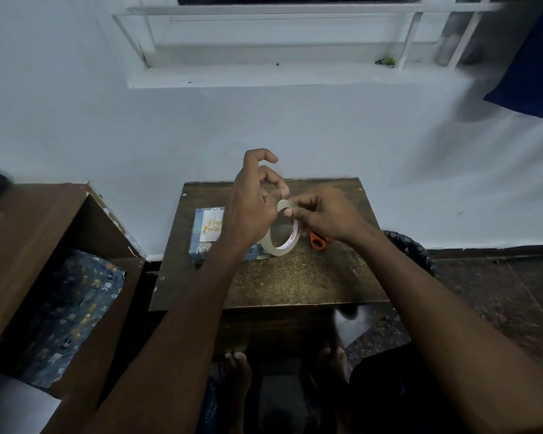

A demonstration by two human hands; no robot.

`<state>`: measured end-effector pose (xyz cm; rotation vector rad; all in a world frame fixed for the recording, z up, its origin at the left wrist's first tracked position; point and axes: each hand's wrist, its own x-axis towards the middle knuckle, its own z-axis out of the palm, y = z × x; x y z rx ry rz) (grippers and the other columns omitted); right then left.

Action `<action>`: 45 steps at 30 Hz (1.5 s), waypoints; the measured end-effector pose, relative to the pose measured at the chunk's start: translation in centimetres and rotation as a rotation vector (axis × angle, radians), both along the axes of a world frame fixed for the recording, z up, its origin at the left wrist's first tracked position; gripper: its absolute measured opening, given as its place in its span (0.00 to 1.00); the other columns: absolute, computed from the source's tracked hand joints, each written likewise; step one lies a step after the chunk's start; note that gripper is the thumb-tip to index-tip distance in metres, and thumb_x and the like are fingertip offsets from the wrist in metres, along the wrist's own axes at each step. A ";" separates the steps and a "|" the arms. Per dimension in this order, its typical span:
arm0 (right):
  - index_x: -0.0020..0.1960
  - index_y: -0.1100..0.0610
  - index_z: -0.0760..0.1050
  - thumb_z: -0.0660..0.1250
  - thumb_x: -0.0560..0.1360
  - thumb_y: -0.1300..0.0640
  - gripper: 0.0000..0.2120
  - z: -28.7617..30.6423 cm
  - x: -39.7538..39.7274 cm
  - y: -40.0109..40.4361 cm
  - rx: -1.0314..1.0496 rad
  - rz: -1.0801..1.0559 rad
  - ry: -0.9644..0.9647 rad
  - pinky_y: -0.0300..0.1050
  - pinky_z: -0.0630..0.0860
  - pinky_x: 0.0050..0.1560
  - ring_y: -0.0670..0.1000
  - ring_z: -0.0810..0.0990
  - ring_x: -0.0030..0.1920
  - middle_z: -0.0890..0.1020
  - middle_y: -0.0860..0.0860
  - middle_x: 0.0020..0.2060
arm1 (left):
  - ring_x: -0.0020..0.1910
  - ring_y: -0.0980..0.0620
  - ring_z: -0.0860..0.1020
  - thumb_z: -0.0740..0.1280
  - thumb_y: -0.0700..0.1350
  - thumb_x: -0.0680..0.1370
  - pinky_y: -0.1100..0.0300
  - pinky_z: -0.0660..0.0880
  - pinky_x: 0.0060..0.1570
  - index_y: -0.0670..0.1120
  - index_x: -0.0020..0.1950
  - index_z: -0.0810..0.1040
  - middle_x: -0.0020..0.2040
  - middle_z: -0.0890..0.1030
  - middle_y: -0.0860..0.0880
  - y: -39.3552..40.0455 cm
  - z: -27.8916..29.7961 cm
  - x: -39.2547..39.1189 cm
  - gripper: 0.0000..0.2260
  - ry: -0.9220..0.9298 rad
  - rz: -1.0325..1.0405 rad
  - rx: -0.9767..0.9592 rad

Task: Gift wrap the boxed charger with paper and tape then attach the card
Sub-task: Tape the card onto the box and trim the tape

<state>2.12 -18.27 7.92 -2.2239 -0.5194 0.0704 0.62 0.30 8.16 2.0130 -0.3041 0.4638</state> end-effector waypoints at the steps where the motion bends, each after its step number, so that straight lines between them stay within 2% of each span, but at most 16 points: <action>1: 0.52 0.48 0.88 0.74 0.79 0.52 0.04 0.1 0.0 0.0 0.007 -0.013 -0.009 0.56 0.84 0.42 0.56 0.86 0.33 0.86 0.50 0.33 | 0.36 0.54 0.80 0.74 0.34 0.77 0.57 0.77 0.41 0.49 0.68 0.68 0.43 0.84 0.54 -0.1 0.1 0.0 0.25 -0.017 0.013 -0.008; 3: 0.49 0.47 0.87 0.74 0.79 0.51 0.03 0.2 0.0 0.0 -0.014 -0.020 -0.055 0.58 0.83 0.40 0.57 0.84 0.33 0.85 0.50 0.32 | 0.42 0.56 0.83 0.75 0.35 0.77 0.59 0.79 0.45 0.48 0.69 0.68 0.43 0.85 0.55 -0.1 0.1 0.0 0.25 -0.039 0.026 -0.009; 5: 0.46 0.45 0.86 0.74 0.79 0.50 0.04 0.3 0.0 -0.1 -0.080 -0.020 -0.119 0.49 0.78 0.36 0.50 0.81 0.30 0.83 0.45 0.30 | 0.43 0.57 0.84 0.76 0.37 0.77 0.61 0.80 0.47 0.49 0.70 0.68 0.44 0.85 0.55 -0.1 0.1 0.0 0.26 -0.015 0.030 -0.025; 8: 0.50 0.49 0.88 0.74 0.78 0.49 0.05 0.7 0.0 -0.2 -0.169 -0.064 -0.191 0.31 0.64 0.32 0.42 0.77 0.30 0.79 0.41 0.26 | 0.40 0.56 0.84 0.78 0.40 0.77 0.61 0.80 0.47 0.50 0.71 0.68 0.44 0.86 0.55 -0.1 0.2 0.0 0.28 0.033 0.053 -0.063; 10: 0.51 0.50 0.88 0.74 0.78 0.49 0.06 1.2 -0.2 -0.4 -0.214 -0.094 -0.246 0.29 0.63 0.31 0.43 0.77 0.30 0.81 0.45 0.29 | 0.41 0.57 0.84 0.79 0.41 0.76 0.59 0.81 0.49 0.50 0.72 0.68 0.43 0.87 0.54 -0.1 0.4 0.0 0.29 0.074 0.068 -0.105; 14: 0.53 0.50 0.88 0.74 0.77 0.54 0.06 2.0 -0.8 -0.8 -0.204 -0.089 -0.372 0.36 0.68 0.35 0.42 0.74 0.31 0.82 0.45 0.32 | 0.48 0.55 0.87 0.80 0.44 0.75 0.48 0.81 0.62 0.50 0.75 0.66 0.42 0.88 0.50 -0.1 1.1 0.1 0.33 0.207 0.031 -0.247; 16: 0.54 0.50 0.88 0.74 0.77 0.56 0.07 2.1 -0.9 -0.9 -0.204 -0.074 -0.426 0.44 0.71 0.36 0.44 0.72 0.32 0.82 0.45 0.34 | 0.48 0.55 0.86 0.80 0.47 0.75 0.46 0.80 0.64 0.51 0.76 0.65 0.41 0.88 0.51 0.0 1.5 0.1 0.35 0.260 0.040 -0.258; 20: 0.56 0.49 0.86 0.71 0.77 0.56 0.10 2.3 -1.0 -0.8 -0.243 -0.042 -0.530 0.44 0.69 0.35 0.46 0.74 0.35 0.80 0.44 0.37 | 0.49 0.54 0.86 0.80 0.50 0.76 0.44 0.80 0.63 0.52 0.80 0.61 0.42 0.88 0.53 0.2 1.0 0.2 0.39 0.346 0.115 -0.197; 23: 0.57 0.46 0.86 0.71 0.78 0.53 0.09 2.1 -0.9 -0.4 -0.309 -0.041 -0.571 0.45 0.72 0.33 0.48 0.79 0.37 0.82 0.43 0.40 | 0.45 0.52 0.86 0.74 0.49 0.81 0.47 0.83 0.51 0.50 0.82 0.59 0.47 0.88 0.52 1.3 -0.1 0.6 0.34 0.454 0.194 -0.276; 26: 0.53 0.46 0.87 0.76 0.76 0.51 0.06 1.6 -0.5 0.0 -0.379 -0.092 -0.520 0.46 0.73 0.34 0.52 0.82 0.38 0.85 0.46 0.39 | 0.38 0.51 0.87 0.65 0.40 0.85 0.54 0.80 0.39 0.51 0.81 0.60 0.50 0.88 0.51 3.1 0.0 0.5 0.26 0.467 0.209 -0.369; 29: 0.47 0.51 0.84 0.76 0.76 0.52 0.03 0.2 0.6 0.7 -0.485 -0.154 -0.351 0.46 0.68 0.37 0.57 0.82 0.43 0.84 0.50 0.38 | 0.42 0.54 0.88 0.63 0.38 0.83 0.52 0.83 0.46 0.57 0.77 0.64 0.53 0.88 0.54 5.5 -0.2 0.4 0.26 0.449 0.242 -0.283; 32: 0.47 0.55 0.83 0.77 0.73 0.56 0.05 -0.8 1.4 1.9 -0.567 -0.171 -0.281 0.48 0.71 0.38 0.60 0.82 0.45 0.84 0.54 0.41 | 0.51 0.56 0.87 0.68 0.38 0.79 0.52 0.83 0.49 0.62 0.70 0.71 0.55 0.87 0.58 8.0 -1.3 0.3 0.25 0.406 0.223 -0.187; 36: 0.47 0.57 0.81 0.79 0.70 0.60 0.09 -1.0 2.1 3.4 -0.673 -0.138 -0.211 0.48 0.69 0.40 0.62 0.82 0.48 0.84 0.58 0.45 | 0.57 0.57 0.82 0.65 0.28 0.76 0.59 0.79 0.55 0.53 0.60 0.81 0.58 0.84 0.58 10.6 -1.4 -0.3 0.22 0.357 0.191 -0.155; 39: 0.51 0.58 0.83 0.79 0.68 0.60 0.12 -0.9 2.6 4.0 -0.737 -0.116 -0.162 0.51 0.77 0.44 0.61 0.82 0.49 0.84 0.58 0.47 | 0.56 0.58 0.81 0.66 0.30 0.76 0.61 0.79 0.47 0.54 0.53 0.84 0.58 0.84 0.59 12.1 -1.5 -0.8 0.20 0.405 0.170 -0.128; 42: 0.57 0.54 0.83 0.80 0.67 0.54 0.19 -0.9 2.4 4.3 -0.723 -0.138 -0.114 0.52 0.80 0.49 0.59 0.82 0.51 0.84 0.55 0.50 | 0.50 0.60 0.84 0.65 0.32 0.78 0.65 0.80 0.43 0.54 0.49 0.85 0.52 0.87 0.55 13.2 -1.8 -0.8 0.17 0.419 0.150 -0.072; 45: 0.50 0.53 0.85 0.74 0.72 0.53 0.08 -0.7 2.0 5.6 -0.532 -0.231 -0.146 0.50 0.80 0.46 0.56 0.83 0.48 0.85 0.51 0.46 | 0.46 0.61 0.83 0.65 0.33 0.79 0.70 0.78 0.39 0.51 0.49 0.86 0.49 0.87 0.56 13.4 -2.1 -0.5 0.15 0.423 0.177 -0.050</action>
